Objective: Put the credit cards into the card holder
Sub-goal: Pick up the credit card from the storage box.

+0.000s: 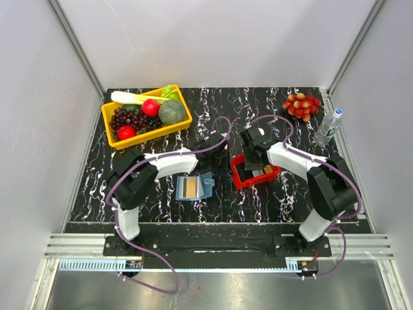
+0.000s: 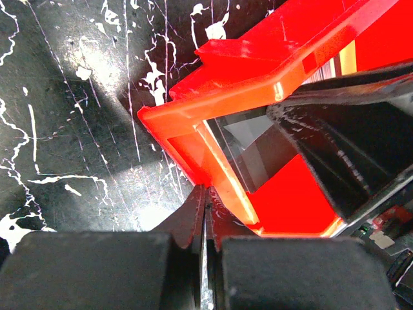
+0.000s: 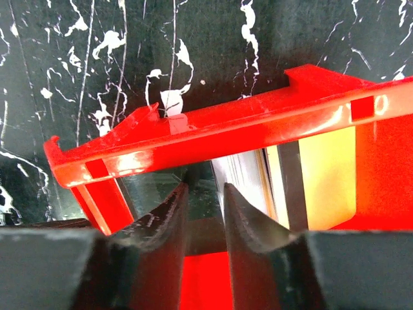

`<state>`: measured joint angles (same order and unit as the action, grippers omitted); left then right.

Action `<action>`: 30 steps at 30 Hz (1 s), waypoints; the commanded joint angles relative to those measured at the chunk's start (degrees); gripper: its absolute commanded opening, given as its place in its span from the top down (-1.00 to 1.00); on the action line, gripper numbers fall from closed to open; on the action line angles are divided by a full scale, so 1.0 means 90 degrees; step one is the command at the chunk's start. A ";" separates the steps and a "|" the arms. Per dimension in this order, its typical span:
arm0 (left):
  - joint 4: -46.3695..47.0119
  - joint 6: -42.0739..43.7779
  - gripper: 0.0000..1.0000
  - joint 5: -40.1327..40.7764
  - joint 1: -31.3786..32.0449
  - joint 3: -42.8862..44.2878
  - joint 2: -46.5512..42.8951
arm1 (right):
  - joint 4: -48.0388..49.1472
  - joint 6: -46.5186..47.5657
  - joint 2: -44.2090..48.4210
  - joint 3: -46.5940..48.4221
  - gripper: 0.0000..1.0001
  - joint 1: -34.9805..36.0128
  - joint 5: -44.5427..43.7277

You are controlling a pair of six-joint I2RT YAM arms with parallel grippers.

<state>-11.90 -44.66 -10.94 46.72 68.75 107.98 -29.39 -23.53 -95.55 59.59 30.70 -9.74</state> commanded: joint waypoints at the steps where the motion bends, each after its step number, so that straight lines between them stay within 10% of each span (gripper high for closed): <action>1: 0.0307 -0.0027 1.00 -0.0044 -0.0005 -0.0090 -0.0201 | -0.0114 -0.0110 -0.0234 -0.0215 0.15 0.0076 0.0340; 4: 0.0307 -0.0018 1.00 -0.0025 -0.0015 -0.0100 -0.0231 | 0.0013 -0.0061 0.0059 -0.0274 -0.27 0.0085 0.0437; 30: 0.0678 -0.0223 1.00 -0.0201 -0.0171 -0.0354 -0.0357 | 0.0228 -0.0052 -0.0350 -0.0362 -0.58 0.0348 0.0566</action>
<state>-8.69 -45.76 -11.79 45.63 66.57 107.28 -25.08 -23.29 -93.41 56.27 31.11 -5.39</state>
